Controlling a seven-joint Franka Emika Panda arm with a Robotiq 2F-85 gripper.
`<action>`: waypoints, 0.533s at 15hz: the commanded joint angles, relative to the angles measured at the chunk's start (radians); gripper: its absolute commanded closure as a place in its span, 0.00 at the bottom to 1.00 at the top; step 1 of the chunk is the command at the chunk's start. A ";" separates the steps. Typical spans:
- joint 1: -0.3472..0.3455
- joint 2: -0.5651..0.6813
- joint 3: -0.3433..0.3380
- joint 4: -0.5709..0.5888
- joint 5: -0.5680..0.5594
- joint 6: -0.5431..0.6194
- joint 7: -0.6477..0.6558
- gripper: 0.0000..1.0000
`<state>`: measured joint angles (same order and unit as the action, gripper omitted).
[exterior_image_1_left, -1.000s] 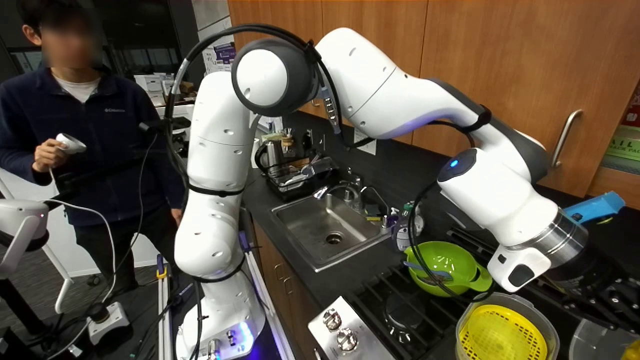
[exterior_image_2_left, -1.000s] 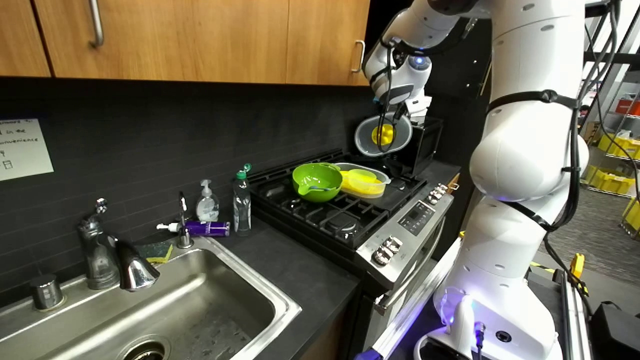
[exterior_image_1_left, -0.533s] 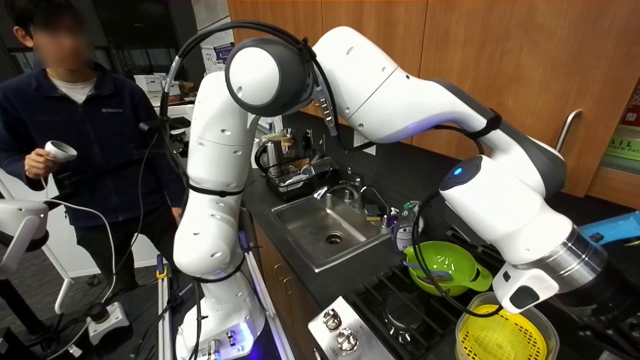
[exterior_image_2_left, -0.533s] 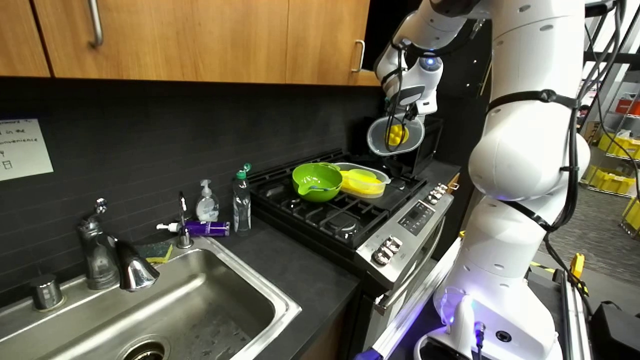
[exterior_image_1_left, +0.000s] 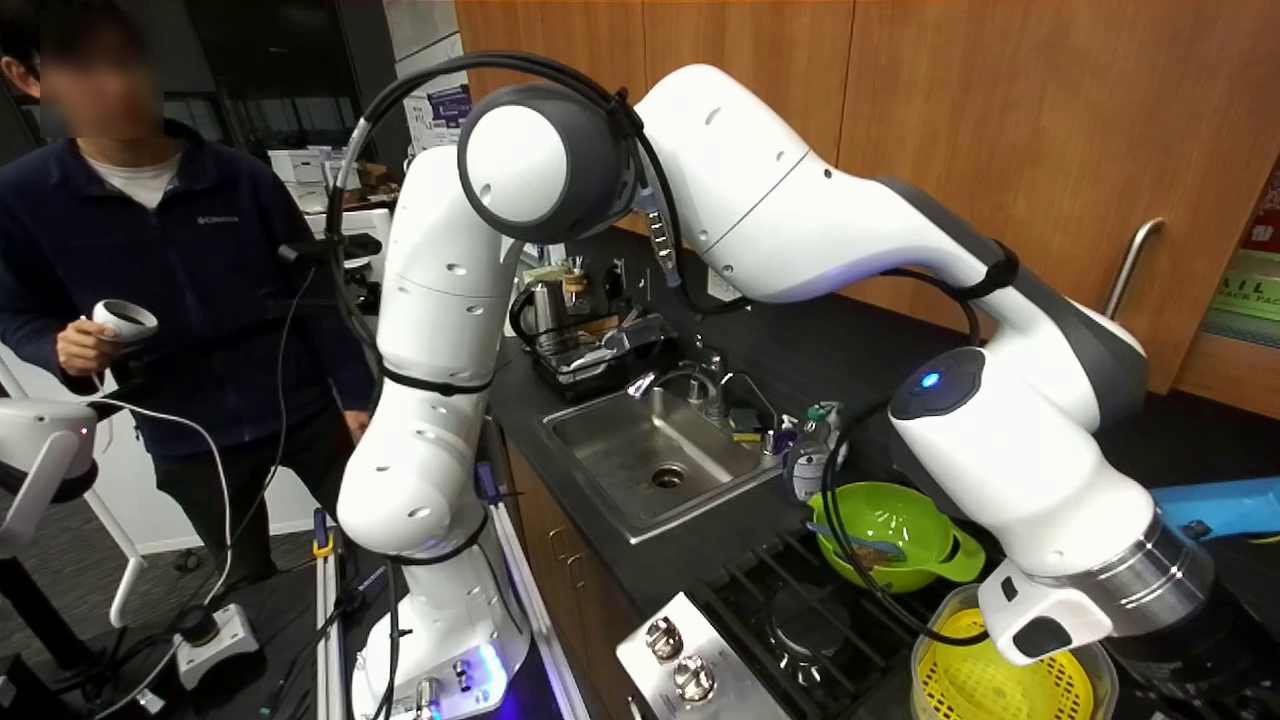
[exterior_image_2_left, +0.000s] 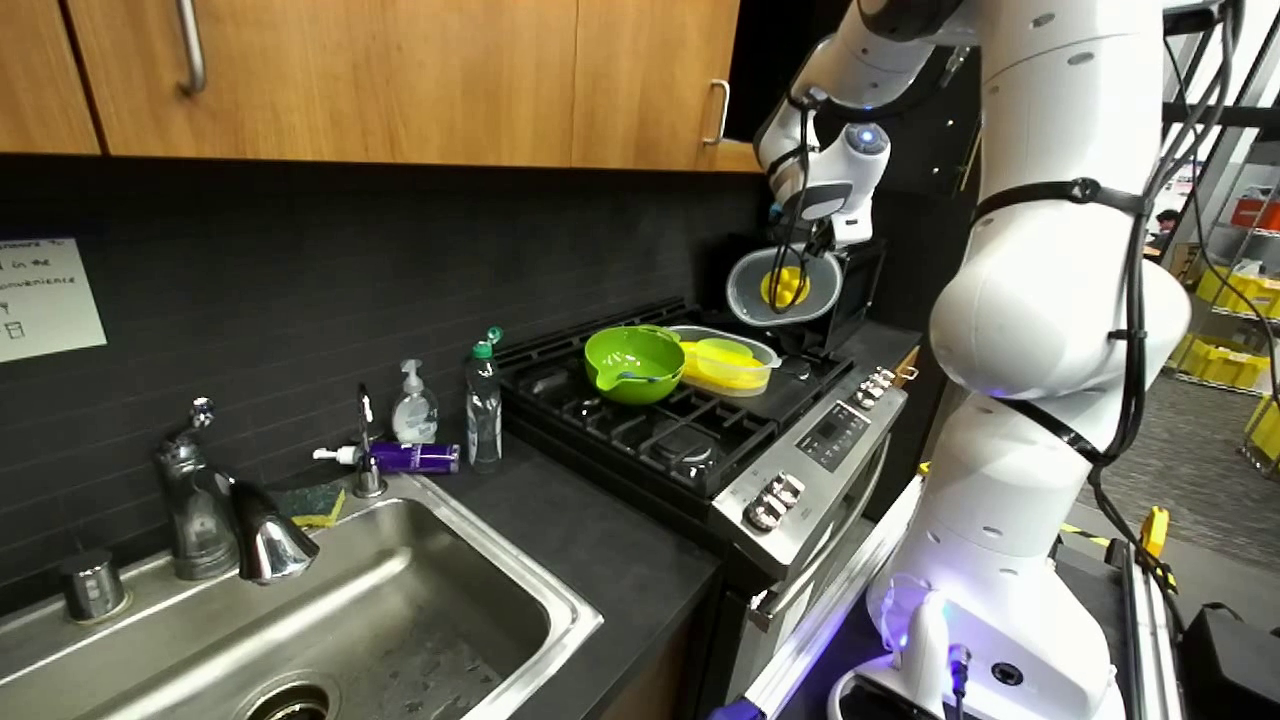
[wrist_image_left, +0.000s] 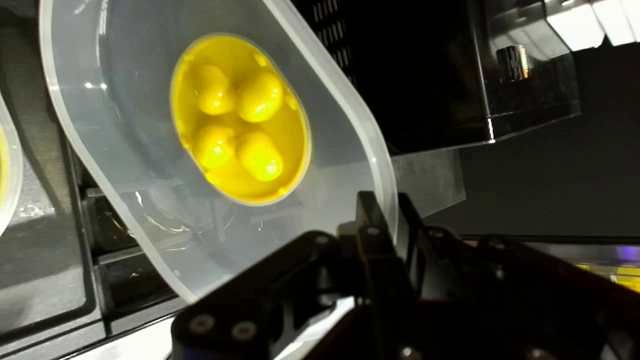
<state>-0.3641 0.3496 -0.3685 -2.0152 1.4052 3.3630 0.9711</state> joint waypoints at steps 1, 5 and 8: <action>-0.025 0.014 0.012 0.031 0.026 -0.042 -0.017 0.97; -0.044 0.046 0.004 0.060 0.019 -0.064 -0.014 0.97; -0.062 0.062 -0.001 0.090 0.017 -0.062 -0.014 0.97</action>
<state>-0.4045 0.3955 -0.3686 -1.9736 1.4052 3.3109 0.9710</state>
